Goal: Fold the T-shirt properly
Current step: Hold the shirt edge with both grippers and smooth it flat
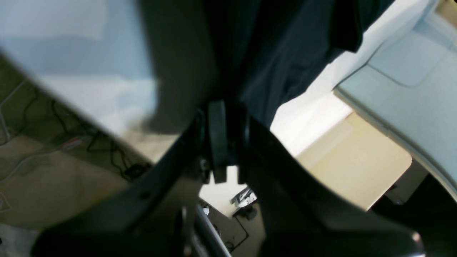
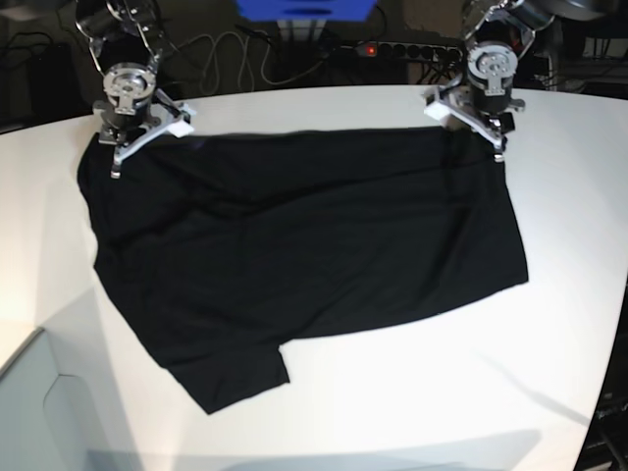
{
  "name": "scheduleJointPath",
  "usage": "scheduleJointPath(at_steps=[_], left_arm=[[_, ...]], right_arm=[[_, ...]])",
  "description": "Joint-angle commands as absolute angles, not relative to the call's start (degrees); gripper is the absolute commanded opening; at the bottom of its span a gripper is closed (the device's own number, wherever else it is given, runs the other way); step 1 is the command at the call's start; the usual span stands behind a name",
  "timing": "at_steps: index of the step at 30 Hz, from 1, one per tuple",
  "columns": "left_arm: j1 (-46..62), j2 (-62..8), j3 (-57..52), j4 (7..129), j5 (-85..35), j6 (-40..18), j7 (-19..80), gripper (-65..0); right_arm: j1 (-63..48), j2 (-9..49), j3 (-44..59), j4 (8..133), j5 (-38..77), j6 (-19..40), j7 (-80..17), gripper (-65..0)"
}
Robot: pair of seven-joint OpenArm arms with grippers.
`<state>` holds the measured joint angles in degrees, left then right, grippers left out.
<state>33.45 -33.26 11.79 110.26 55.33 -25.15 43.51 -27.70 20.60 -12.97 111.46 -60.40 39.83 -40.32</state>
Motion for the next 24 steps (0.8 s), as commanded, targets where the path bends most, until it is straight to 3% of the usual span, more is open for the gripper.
scheduleJointPath(at_steps=[1,7,24], left_arm=[[34.07,-34.07,11.47,111.78,56.57,-24.22,44.26,-64.8],[36.09,-34.59,8.13,112.4,56.57,-24.22,44.18,-64.8],[40.66,-35.91,2.86,113.8,56.57,-24.13,44.18,-64.8]], right_arm=[[-28.09,20.0,-12.7,112.84,-61.32,40.0,-41.01,-64.4],[-30.02,16.92,-12.62,112.92,-61.49,40.0,-41.19,-64.4],[-29.41,16.84,-12.53,112.84,-61.49,40.0,-41.27,-64.3]])
